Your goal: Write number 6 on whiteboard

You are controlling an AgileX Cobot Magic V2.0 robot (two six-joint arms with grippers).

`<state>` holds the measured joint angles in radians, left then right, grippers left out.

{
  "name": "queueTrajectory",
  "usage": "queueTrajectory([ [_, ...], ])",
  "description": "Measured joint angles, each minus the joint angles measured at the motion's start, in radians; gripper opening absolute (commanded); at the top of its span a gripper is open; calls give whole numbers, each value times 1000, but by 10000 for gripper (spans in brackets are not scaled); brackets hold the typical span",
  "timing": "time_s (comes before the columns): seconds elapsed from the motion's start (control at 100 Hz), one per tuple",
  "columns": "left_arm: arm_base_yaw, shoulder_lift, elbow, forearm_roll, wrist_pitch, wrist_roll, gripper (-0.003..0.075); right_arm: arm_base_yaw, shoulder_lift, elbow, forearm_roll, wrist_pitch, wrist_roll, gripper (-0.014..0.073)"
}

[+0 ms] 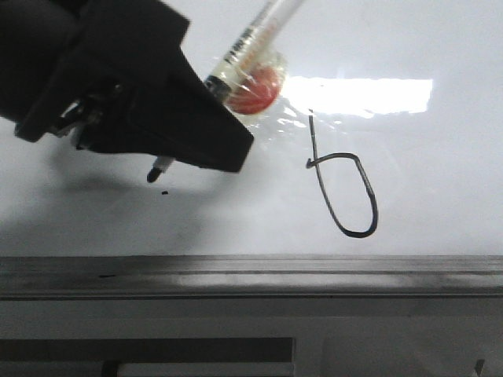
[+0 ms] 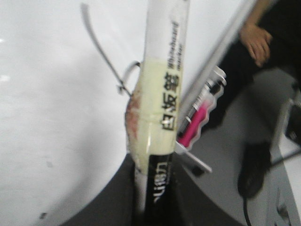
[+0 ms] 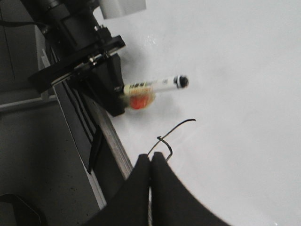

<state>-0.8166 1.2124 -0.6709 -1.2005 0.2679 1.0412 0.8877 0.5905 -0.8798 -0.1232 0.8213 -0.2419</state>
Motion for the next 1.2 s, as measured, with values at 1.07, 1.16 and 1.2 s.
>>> queueTrajectory([
  [1.07,-296,139,61,-112,-757,-461,-19,0,0,0,-118,17,96,-67],
  [1.16,-298,141,61,-112,-757,-467,-19,0,0,0,-118,17,96,-67],
  [1.2,-298,141,61,-110,-757,-469,-19,0,0,0,-118,17,96,-67],
])
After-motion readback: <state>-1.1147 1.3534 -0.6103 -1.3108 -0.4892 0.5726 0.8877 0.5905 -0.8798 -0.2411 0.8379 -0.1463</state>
